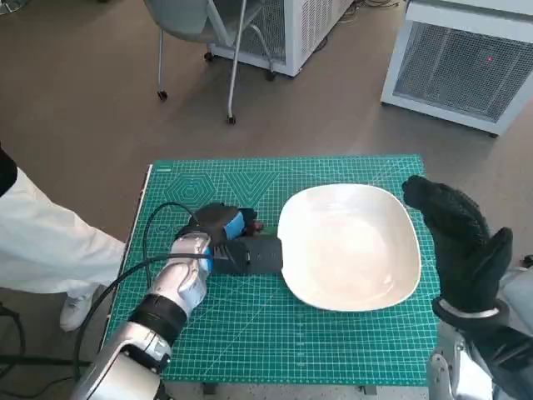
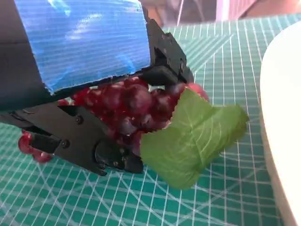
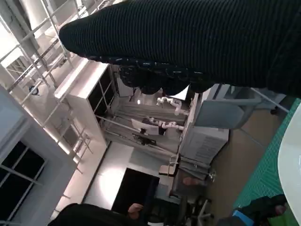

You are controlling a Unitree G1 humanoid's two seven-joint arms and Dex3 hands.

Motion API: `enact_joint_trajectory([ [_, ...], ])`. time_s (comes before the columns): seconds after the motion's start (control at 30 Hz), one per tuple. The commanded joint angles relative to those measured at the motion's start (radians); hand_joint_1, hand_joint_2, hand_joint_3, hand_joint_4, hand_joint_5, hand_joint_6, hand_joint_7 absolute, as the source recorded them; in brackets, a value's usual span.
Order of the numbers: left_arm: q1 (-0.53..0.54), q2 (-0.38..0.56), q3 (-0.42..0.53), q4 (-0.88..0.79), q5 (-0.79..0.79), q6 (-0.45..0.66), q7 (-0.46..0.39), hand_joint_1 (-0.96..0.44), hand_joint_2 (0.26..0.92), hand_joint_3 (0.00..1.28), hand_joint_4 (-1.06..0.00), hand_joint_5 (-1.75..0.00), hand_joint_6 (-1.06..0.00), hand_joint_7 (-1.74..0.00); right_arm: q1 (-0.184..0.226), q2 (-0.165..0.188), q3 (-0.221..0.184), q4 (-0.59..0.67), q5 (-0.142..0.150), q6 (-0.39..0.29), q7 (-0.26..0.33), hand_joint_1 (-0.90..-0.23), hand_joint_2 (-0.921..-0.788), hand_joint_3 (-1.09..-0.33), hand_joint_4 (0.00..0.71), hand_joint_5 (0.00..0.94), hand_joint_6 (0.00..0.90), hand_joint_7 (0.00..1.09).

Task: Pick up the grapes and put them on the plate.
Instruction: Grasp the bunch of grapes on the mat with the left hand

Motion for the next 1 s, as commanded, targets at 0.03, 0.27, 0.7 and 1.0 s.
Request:
enact_joint_trajectory([
  [0.03, 0.022, 0.007, -0.035, 0.000, 0.028, -0.010, 0.039, 0.03, 0.882, 0.22, -0.54, -1.32, -0.56, -1.17, 0.023, 0.000, -0.002, 0.004, 0.006, 0.016, 0.002, -0.468, -0.921, -0.558, 0.633, 0.000, 0.267, 0.67],
  [0.27, 0.033, 0.021, -0.058, -0.028, 0.041, -0.015, 0.060, 0.00, 0.918, 0.30, -0.39, -1.47, -0.39, -1.43, 0.017, -0.002, -0.003, 0.008, 0.008, 0.019, 0.005, -0.468, -0.921, -0.558, 0.633, 0.000, 0.268, 0.67],
  [0.7, 0.032, 0.018, -0.032, -0.051, 0.018, -0.003, 0.047, 0.00, 0.921, 0.34, -0.35, -1.51, -0.35, -1.48, 0.009, -0.005, -0.003, 0.019, 0.002, 0.009, 0.009, -0.468, -0.921, -0.559, 0.633, 0.000, 0.270, 0.68],
  [1.0, 0.030, 0.017, -0.022, -0.051, 0.004, -0.006, 0.048, 0.00, 0.921, 0.37, -0.32, -1.54, -0.32, -1.51, 0.007, -0.010, -0.004, 0.020, -0.004, 0.003, 0.008, -0.470, -0.921, -0.558, 0.633, 0.001, 0.269, 0.68],
])
